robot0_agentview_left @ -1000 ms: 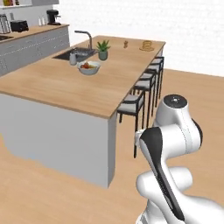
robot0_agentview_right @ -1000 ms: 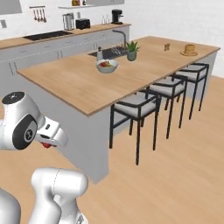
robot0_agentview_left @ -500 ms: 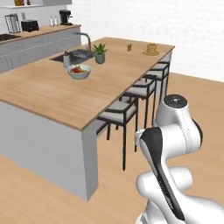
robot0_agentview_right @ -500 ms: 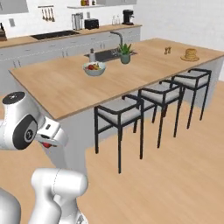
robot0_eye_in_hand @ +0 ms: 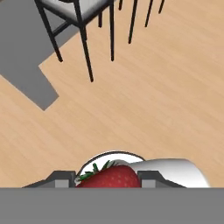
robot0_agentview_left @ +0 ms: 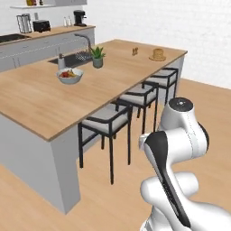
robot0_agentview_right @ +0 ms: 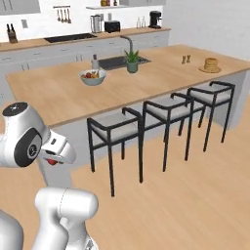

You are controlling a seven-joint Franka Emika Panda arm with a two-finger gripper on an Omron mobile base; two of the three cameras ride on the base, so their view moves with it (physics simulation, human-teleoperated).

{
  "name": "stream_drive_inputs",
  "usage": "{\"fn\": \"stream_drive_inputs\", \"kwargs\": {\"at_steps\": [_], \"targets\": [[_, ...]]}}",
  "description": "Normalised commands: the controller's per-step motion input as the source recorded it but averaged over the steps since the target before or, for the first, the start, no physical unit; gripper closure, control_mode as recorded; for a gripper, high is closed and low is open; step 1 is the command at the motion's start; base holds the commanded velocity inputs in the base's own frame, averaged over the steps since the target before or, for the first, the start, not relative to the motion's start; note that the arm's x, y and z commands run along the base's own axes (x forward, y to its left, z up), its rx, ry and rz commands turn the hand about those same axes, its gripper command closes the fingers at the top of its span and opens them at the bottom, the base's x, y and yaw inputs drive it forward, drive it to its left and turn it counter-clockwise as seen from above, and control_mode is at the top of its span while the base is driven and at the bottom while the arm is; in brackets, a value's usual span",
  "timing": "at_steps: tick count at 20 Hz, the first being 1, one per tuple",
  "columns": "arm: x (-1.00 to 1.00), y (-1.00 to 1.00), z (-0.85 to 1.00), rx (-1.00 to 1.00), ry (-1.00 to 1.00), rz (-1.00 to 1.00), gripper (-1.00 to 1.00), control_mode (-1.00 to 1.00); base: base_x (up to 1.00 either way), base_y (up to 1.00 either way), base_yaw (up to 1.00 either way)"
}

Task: Take the strawberry from the fridge and place it on top of the pancake, located on the dining counter.

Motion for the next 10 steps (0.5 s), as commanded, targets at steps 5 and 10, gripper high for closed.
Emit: {"fn": "stream_drive_inputs", "kwargs": {"at_steps": [5, 10], "targets": [[0.0, 0.0, 0.0, 0.0, 0.0, 0.0, 1.0, 1.0, 0.07, -1.0, 0.11], [0.0, 0.0, 0.0, 0.0, 0.0, 0.0, 1.0, 1.0, 0.22, -1.0, 0.01]]}}
